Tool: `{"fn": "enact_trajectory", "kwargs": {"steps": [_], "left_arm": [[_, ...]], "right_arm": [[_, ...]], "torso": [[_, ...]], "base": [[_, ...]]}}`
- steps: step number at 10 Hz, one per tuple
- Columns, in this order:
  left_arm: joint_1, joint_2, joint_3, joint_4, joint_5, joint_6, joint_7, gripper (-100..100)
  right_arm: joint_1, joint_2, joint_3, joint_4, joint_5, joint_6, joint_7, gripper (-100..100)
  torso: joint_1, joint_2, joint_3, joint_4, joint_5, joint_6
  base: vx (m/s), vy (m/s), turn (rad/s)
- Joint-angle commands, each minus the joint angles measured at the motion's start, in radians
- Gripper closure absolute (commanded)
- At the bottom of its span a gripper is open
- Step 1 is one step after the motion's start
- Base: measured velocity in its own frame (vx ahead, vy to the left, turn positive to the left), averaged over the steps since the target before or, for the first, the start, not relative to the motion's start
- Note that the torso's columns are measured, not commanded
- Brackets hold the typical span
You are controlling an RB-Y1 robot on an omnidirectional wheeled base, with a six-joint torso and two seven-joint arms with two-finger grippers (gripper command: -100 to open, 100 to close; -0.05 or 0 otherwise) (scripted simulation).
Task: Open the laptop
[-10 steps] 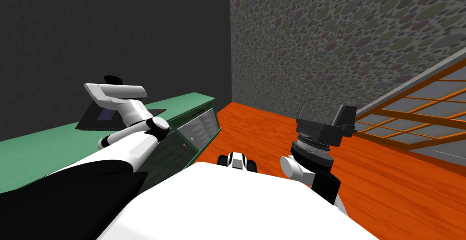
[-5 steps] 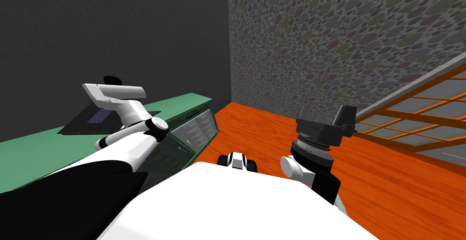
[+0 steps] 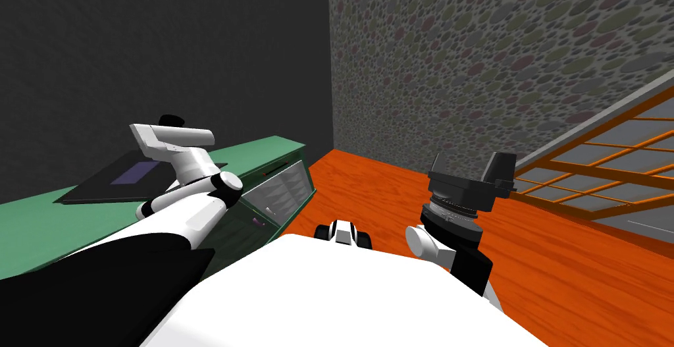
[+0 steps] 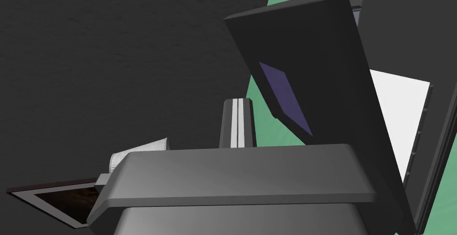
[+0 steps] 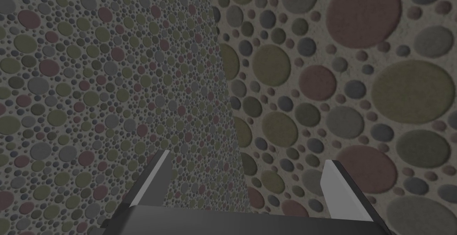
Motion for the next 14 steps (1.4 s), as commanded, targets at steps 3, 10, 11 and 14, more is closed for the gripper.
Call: {"fn": "enact_trajectory", "kwargs": {"steps": [3,10,11,14], "left_arm": [[0.055,-0.019,0.03,0.006,-0.048,0.0,0.056,-100],[0.056,0.003,0.044,0.007,-0.085,0.036,0.062,-100],[0.048,0.011,0.044,0.006,-0.086,0.046,0.055,-100],[0.006,0.054,0.04,0.0,-0.092,0.094,0.016,-100]], "right_arm": [[0.0,0.0,0.0,0.0,0.0,0.0,0.0,0],[-0.001,0.0,0.0,0.0,0.0,0.0,0.0,0],[-0.001,0.0,0.0,0.0,0.0,0.0,0.0,0],[-0.001,0.0,0.0,0.0,0.0,0.0,0.0,0]], "torso": [[0.003,0.005,0.003,0.002,0.001,0.0],[0.003,0.011,0.007,0.004,0.001,0.0],[0.003,0.009,0.006,0.003,0.001,-0.001],[0.002,0.004,0.003,0.001,0.001,-0.001]], "base": [[0.204,0.003,0.071],[0.094,-0.005,0.012],[-0.042,0.019,-0.071],[-0.036,0.017,-0.076]]}}
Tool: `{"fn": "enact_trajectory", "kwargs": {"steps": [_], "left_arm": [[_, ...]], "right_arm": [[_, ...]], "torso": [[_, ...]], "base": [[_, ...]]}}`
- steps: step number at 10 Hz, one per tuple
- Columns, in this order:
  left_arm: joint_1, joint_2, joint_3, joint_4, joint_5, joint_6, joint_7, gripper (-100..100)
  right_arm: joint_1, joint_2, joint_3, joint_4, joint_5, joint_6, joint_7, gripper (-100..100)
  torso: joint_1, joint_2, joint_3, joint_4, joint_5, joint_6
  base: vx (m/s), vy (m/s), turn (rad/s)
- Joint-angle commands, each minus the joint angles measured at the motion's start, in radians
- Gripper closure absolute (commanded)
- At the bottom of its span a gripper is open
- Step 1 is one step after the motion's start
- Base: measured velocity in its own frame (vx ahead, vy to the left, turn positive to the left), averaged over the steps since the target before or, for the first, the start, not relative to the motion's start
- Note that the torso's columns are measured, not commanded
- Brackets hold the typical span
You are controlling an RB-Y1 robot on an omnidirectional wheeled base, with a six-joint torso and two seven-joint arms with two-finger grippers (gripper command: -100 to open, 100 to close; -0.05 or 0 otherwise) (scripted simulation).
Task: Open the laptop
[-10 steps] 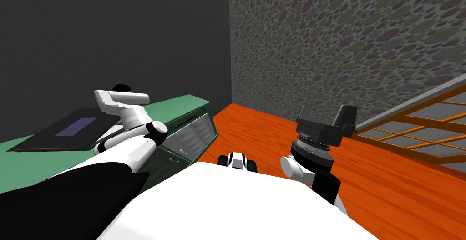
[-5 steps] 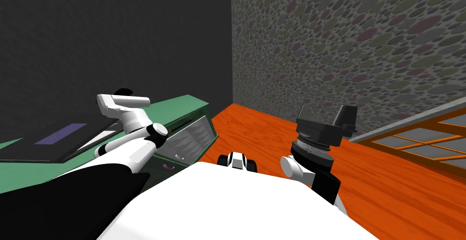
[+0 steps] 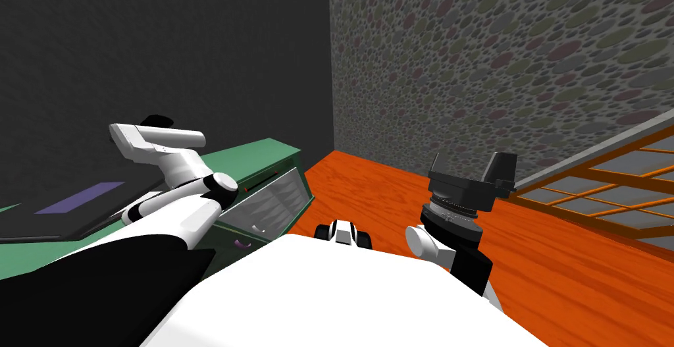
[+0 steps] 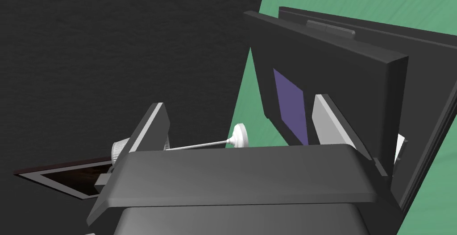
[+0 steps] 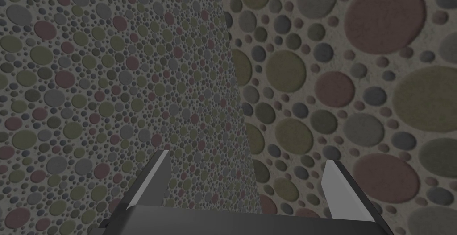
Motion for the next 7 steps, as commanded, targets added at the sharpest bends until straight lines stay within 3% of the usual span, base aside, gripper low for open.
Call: {"fn": "enact_trajectory", "kwargs": {"steps": [1,2,7], "left_arm": [[-0.013,0.016,0.002,-0.009,0.004,0.02,-0.021,-100],[-0.014,0.018,0.002,-0.01,0.004,0.024,-0.026,0],[-0.014,0.018,0.002,-0.009,0.004,0.024,-0.026,0]], "right_arm": [[0.0,0.0,0.0,0.0,0.0,0.0,0.0,0],[0.0,0.0,0.0,0.0,0.0,0.0,0.0,0],[0.0,0.0,0.0,0.0,0.0,0.0,0.0,0]], "torso": [[0.0,0.0,0.0,0.0,0.0,0.0],[0.0,0.0,0.0,0.0,0.0,0.0],[0.0,0.001,0.001,0.0,0.0,0.0]], "base": [[-0.012,0.011,-0.019],[0.0,0.0,0.0],[0.0,0.0,0.0]]}}
